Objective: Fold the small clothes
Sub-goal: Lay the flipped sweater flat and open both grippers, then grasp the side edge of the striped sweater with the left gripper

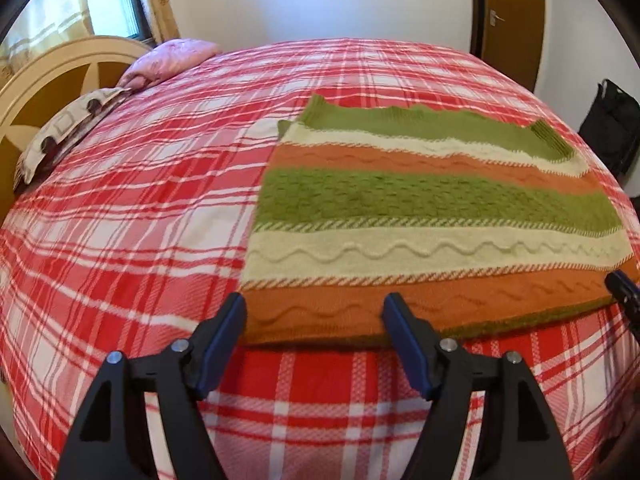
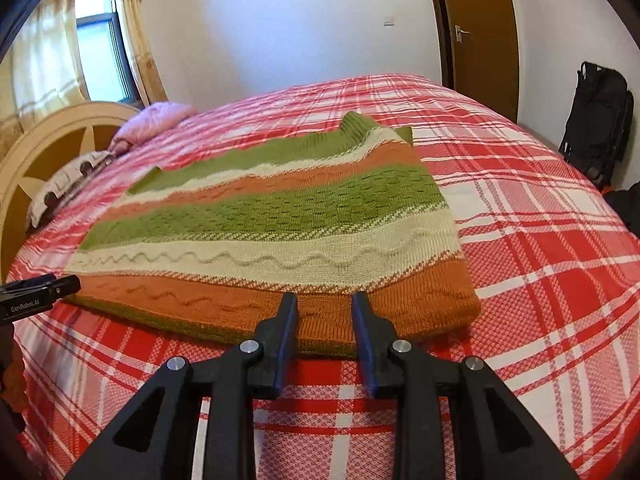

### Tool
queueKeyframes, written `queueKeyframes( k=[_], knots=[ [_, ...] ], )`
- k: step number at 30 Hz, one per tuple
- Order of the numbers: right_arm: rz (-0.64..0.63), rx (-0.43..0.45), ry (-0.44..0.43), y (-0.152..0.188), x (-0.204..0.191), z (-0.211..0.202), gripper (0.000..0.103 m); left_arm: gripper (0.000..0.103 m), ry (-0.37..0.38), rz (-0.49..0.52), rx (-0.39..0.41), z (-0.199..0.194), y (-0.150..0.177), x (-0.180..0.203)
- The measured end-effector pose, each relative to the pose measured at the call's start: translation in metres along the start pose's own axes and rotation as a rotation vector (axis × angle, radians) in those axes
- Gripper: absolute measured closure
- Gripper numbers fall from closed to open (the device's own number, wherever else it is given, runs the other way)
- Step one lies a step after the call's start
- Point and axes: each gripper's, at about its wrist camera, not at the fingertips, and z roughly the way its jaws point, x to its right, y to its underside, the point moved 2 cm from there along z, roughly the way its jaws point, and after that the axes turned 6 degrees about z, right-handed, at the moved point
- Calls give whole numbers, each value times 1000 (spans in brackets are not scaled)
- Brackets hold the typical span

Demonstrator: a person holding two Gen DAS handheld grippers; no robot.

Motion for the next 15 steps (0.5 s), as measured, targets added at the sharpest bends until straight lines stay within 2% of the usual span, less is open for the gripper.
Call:
queueKeyframes(
  k=[3, 6, 7, 9, 12, 15],
  knots=[
    [5, 2, -6, 0, 0, 0, 73, 27, -37, -11, 42, -12, -1, -7],
    [-1, 4, -1, 0, 0, 0, 72, 7, -44, -40, 81, -18, -11, -19],
    [-3, 5, 2, 1, -2, 0, 72, 3, -40, -48, 99, -19, -17, -24],
    [-6, 6, 4, 1, -2, 0, 72, 3, -27, -49, 126, -17, -31, -34],
    [-7, 6, 4, 1, -2, 0, 72, 3, 35, -75, 119, -1, -48, -56],
    [-3, 7, -1, 1, -1, 0, 72, 5, 155, -179, 92, 19, -58, -82]
  ],
)
